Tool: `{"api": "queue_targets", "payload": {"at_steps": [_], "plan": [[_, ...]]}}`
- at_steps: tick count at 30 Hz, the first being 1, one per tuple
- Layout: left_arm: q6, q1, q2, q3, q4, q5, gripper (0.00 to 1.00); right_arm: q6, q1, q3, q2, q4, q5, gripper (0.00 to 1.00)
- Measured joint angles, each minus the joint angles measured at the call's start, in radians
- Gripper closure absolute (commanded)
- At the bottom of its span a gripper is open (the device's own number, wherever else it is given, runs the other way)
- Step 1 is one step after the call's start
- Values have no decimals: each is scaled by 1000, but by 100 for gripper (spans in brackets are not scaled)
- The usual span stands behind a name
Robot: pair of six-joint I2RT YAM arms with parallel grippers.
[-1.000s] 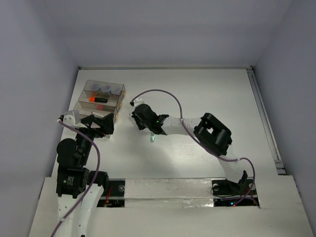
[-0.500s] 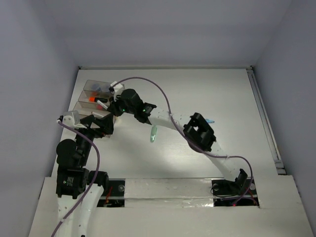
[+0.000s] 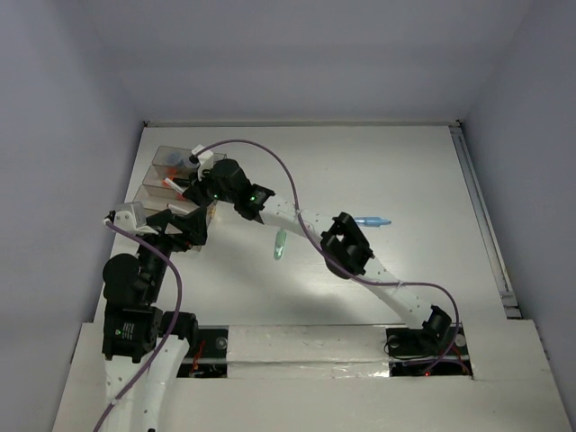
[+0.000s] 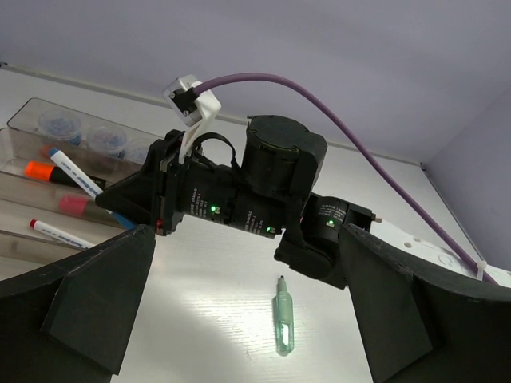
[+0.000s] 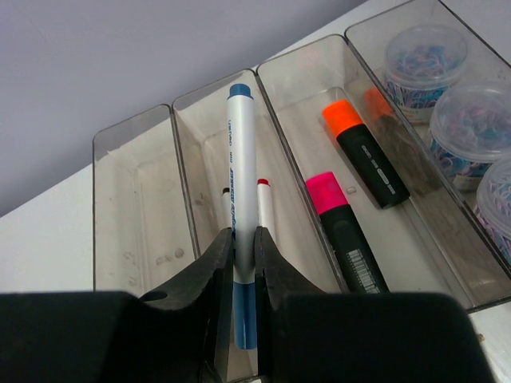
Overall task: Sort the stationery into containers
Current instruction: Place the pen in the storage box, then pick up the pen from the center of the board.
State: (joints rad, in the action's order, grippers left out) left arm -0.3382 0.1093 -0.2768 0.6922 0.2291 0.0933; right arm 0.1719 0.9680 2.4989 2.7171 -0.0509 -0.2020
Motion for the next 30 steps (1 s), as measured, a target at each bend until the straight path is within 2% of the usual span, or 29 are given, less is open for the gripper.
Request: {"api": "queue_targets", "payload": {"at_steps": [5,8,11,12,15,21,30], "plan": [[0,0,0,0,0,0,1,4,0,-22,0,-33,-19,84],[0,0,0,0,0,0,1,9,0,-40,0,-31,-28,78],[0,0,0,0,0,0,1,16,0,-51,0,-32,-33,59],[0,0,0,0,0,0,1,18,0,-56,0,-34,-34,47],[0,0,0,0,0,0,1,37,0,-103,-4,-76,-39,37],[0,0,0,0,0,0,1,66,0,-233,-75,-153,-33,35],[0,0,0,0,0,-1,1,123,0,-487,-323,-299,-7,31]]}}
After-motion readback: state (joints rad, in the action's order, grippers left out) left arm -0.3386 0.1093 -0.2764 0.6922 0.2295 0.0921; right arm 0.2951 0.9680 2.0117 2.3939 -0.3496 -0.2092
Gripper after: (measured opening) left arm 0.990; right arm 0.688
